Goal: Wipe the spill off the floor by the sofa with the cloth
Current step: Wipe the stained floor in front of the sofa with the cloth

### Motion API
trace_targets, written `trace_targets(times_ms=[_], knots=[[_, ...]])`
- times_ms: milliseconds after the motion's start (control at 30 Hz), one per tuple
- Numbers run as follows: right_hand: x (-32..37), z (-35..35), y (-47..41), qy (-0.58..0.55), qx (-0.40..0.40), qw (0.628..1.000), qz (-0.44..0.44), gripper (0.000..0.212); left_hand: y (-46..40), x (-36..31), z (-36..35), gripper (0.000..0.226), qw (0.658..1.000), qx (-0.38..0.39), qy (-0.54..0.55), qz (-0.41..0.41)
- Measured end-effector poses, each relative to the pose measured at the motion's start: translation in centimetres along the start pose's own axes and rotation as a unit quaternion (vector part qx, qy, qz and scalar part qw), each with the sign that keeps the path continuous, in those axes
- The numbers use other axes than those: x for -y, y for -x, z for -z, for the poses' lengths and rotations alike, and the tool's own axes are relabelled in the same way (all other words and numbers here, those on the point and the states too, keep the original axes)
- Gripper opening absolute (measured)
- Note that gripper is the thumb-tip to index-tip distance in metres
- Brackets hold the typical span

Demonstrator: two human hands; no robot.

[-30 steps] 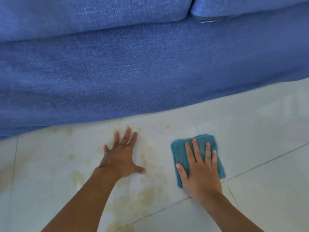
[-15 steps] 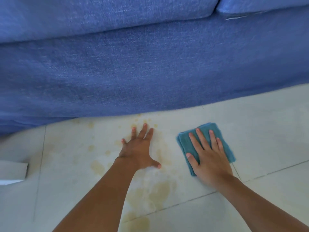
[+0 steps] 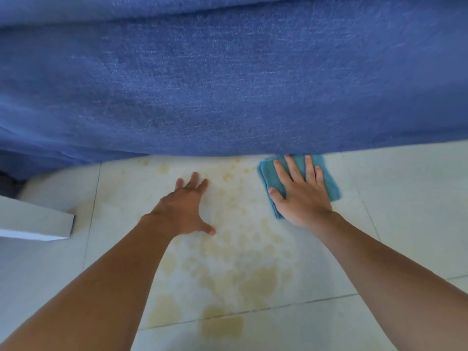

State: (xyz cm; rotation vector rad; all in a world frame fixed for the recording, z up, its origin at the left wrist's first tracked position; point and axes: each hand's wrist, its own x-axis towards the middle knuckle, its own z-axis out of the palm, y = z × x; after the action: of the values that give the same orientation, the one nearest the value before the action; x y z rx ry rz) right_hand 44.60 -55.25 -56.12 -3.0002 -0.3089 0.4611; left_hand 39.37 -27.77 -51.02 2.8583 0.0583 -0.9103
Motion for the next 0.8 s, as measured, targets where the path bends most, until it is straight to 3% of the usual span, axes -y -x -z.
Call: trace_targets(times_ms=[100,200,333,433,600,700,800], knots=[[4.2,0.7,-1.5,-0.016,0.005,0.999,0.052,0.072,-0.1,0.0,0.1,0.135,1.000,0.005,0.009,-0.005],[4.0,-0.1,1.5,-0.002,0.008,0.993,0.115,0.073,0.1,-0.2,0.3,0.135,1.000,0.009,0.017,-0.005],[1.0,-0.2,3.1,0.012,0.016,0.998,0.060,0.078,0.3,-0.1,0.4,0.133,1.000,0.006,0.022,-0.011],[3.7,1.0,-1.6,-0.005,-0.003,1.000,0.025,0.073,0.1,0.2,0.2,0.134,1.000,-0.003,0.026,-0.013],[10.2,1.7,-5.0,0.008,0.005,0.991,0.134,0.066,0.4,0.1,0.2,0.134,0.998,-0.010,0.059,-0.006],[5.9,0.6,-1.6,0.008,0.020,0.986,0.167,0.069,0.6,0.1,0.1,0.133,0.998,-0.008,0.063,-0.006],[1.1,1.1,-0.7,0.013,0.027,0.993,0.112,0.073,0.4,0.3,0.0,0.133,0.998,-0.001,0.056,-0.009]])
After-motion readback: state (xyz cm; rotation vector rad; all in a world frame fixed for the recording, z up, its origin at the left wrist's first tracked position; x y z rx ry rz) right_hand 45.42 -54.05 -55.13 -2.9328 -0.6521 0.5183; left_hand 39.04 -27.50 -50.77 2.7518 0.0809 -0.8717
